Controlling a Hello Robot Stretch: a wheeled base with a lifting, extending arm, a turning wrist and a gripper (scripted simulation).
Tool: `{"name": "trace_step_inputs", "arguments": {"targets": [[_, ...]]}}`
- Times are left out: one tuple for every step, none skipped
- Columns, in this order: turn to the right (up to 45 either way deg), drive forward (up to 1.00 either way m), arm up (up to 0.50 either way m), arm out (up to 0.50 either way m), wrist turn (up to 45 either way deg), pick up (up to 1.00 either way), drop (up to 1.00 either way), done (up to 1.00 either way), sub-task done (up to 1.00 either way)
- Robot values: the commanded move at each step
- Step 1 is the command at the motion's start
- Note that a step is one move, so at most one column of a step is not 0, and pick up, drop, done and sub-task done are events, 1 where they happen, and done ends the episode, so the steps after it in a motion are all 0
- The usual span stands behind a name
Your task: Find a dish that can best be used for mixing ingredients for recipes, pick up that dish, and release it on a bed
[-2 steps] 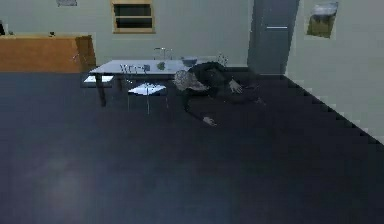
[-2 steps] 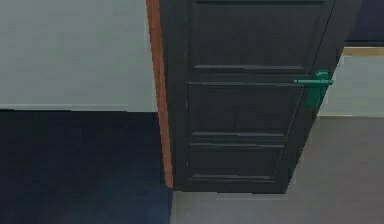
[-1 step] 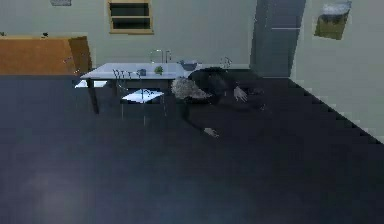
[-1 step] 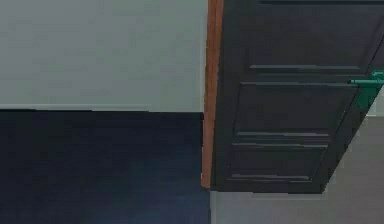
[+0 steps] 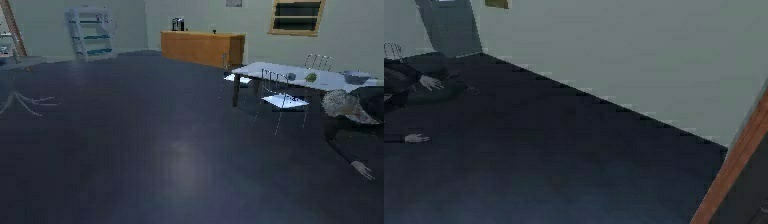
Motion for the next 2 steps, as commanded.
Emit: {"name": "trace_step_inputs", "arguments": {"targets": [[0.0, 0.70, 0.00, 0.00, 0.0, 0.00, 0.00, 0.00, 0.00], [-45.0, 0.00, 0.00, 0.00, 0.0, 0.00, 0.00, 0.00, 0.00]]}}
